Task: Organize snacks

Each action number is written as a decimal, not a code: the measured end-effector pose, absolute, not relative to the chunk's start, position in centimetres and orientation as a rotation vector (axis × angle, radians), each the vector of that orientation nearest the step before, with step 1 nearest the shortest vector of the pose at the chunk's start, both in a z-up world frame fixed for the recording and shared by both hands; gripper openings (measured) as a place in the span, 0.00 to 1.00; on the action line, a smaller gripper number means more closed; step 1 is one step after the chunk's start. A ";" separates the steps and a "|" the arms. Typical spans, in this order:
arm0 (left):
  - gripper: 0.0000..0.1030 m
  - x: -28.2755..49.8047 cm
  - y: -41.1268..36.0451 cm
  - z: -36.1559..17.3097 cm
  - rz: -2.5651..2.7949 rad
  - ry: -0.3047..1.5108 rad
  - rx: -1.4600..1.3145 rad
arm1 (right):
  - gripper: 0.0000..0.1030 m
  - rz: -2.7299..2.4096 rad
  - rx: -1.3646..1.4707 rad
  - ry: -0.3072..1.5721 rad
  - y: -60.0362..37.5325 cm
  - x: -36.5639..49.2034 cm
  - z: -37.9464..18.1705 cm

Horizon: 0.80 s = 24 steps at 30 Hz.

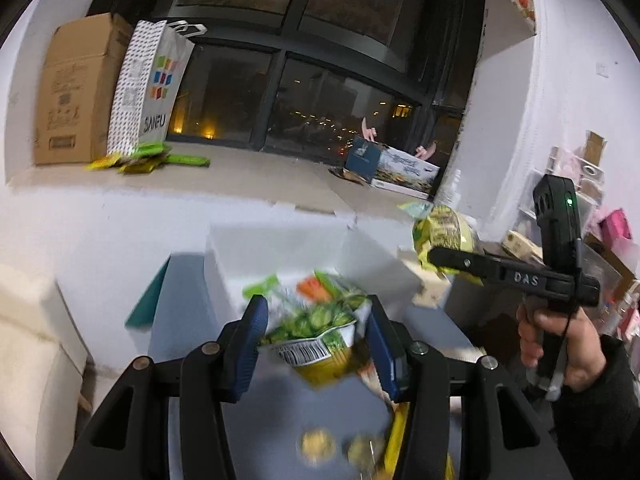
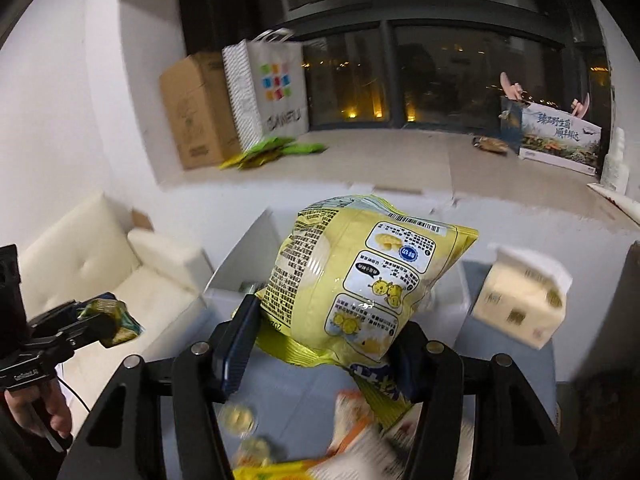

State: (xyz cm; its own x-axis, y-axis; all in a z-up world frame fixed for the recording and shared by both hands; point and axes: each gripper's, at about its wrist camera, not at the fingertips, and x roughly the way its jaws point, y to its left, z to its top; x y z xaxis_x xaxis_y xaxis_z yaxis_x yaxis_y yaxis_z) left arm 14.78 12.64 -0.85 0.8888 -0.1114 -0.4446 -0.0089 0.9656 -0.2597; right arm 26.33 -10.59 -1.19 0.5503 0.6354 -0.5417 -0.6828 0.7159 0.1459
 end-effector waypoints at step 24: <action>1.00 18.1 9.7 -5.3 -0.036 0.645 -0.114 | 0.61 0.774 -0.035 0.671 -9.5 34.6 -1.2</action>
State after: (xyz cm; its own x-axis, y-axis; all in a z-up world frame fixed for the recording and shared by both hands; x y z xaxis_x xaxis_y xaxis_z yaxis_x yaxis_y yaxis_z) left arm 18.14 9.71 -5.27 0.7986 -0.0692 -0.5978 -0.0017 0.9931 -0.1173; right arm 34.58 -9.45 -1.20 0.5195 0.6348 -0.5719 -0.6563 0.7251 0.2087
